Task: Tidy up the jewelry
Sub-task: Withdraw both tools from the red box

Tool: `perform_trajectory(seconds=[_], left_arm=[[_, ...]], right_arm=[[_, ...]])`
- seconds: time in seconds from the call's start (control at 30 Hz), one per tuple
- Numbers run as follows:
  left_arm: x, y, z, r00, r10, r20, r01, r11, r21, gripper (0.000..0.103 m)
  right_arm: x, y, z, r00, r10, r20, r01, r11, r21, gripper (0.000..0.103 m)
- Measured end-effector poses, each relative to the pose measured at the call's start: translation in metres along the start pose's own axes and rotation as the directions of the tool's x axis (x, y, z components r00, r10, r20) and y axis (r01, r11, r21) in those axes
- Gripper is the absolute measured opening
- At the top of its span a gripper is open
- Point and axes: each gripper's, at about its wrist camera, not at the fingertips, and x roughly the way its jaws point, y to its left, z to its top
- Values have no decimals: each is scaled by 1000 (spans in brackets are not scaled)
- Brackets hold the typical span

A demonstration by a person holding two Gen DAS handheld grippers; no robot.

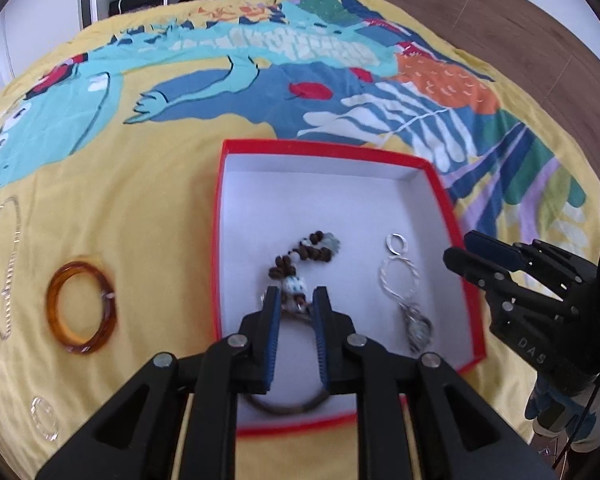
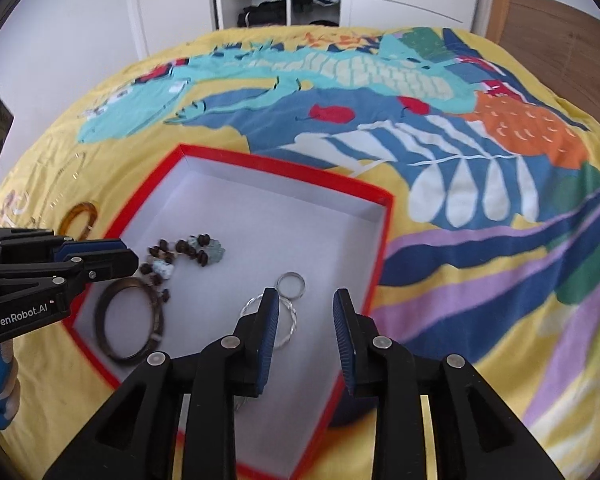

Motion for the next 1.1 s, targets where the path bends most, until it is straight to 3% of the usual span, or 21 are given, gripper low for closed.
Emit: perform_trajectory(seconds=[0.17, 0.23, 0.3, 0.63, 1.1], left_arm=[[-57, -6, -16, 997, 48, 57, -49, 999, 2, 17], [-83, -7, -24, 992, 84, 90, -84, 996, -3, 25], [-107, -7, -33, 986, 114, 123, -113, 993, -13, 32], [-212, -13, -88, 938, 236, 253, -233, 972, -43, 34], [-300, -20, -153, 885, 278, 375, -278, 959, -55, 40]], right_arm=[[-44, 9, -10, 999, 20, 41, -22, 999, 50, 31], [-65, 18, -16, 997, 37, 60, -41, 997, 64, 34], [-82, 28, -23, 996, 51, 73, -56, 996, 70, 34], [-158, 74, -59, 987, 95, 130, -106, 991, 78, 36], [-229, 119, -97, 972, 108, 210, -125, 990, 65, 41]])
